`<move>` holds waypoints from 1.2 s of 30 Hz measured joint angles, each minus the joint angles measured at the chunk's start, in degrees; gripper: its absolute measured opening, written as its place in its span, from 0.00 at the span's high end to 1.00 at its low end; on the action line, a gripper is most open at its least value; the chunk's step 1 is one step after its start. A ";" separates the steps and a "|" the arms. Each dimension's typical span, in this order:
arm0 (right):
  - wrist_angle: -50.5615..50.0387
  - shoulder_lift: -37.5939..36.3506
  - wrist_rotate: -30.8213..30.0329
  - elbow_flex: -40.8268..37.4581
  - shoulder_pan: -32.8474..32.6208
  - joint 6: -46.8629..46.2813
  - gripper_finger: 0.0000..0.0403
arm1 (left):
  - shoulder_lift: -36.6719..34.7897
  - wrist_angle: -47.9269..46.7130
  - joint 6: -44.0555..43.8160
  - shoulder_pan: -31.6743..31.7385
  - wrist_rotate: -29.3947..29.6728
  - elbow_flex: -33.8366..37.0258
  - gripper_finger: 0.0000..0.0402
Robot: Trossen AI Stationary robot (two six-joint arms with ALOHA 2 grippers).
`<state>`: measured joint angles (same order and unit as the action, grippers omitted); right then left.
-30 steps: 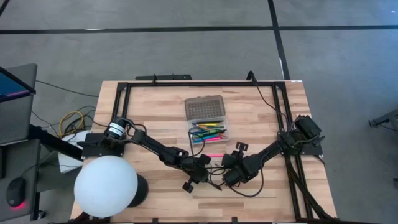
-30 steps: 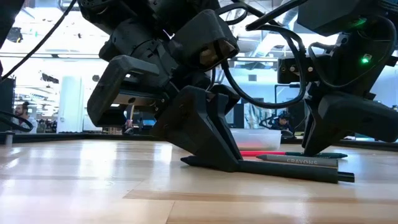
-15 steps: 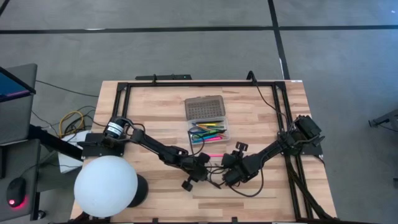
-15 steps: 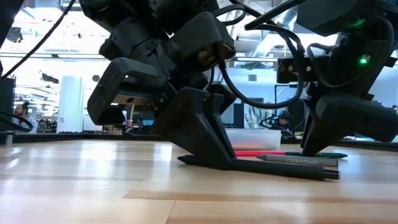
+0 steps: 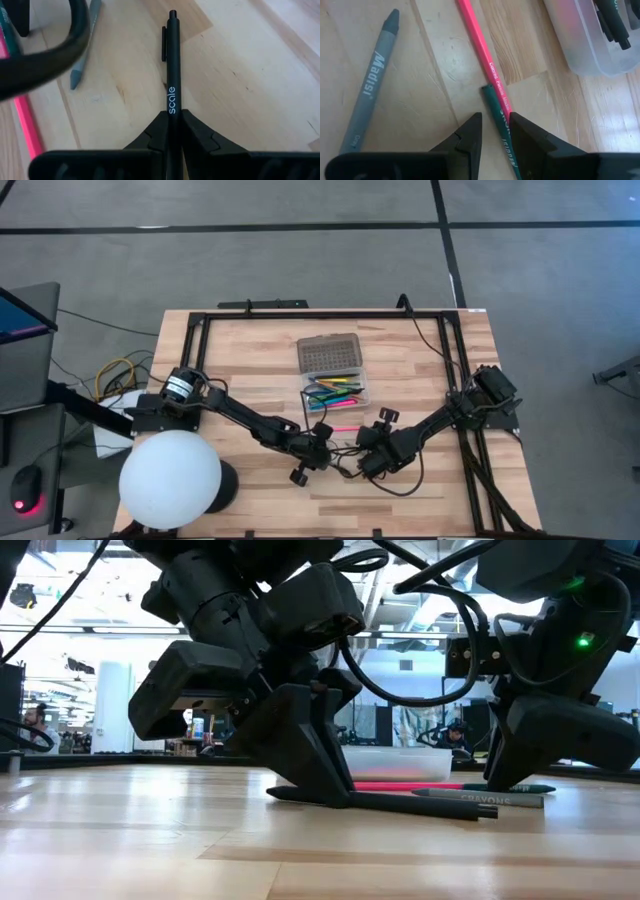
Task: Pick & place school supplies into a supply box
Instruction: Put the black pen into the supply box
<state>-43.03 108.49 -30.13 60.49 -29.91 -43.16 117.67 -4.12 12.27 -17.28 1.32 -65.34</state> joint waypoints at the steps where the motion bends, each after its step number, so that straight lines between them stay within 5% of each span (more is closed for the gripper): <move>1: 0.00 0.00 0.00 0.00 0.00 0.00 0.78 | 0.00 -0.03 0.00 0.00 0.00 0.00 0.94; 13: -0.02 0.00 0.03 -0.02 0.02 0.04 0.78 | -1.84 -1.35 0.21 -0.85 2.22 0.09 0.95; 36: -0.07 0.00 0.13 -0.07 0.00 0.11 0.78 | -4.90 -4.94 1.05 -4.59 22.37 0.51 0.95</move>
<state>-43.09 108.49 -30.00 60.42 -29.91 -43.05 112.77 -9.06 13.32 -21.87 23.70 -64.83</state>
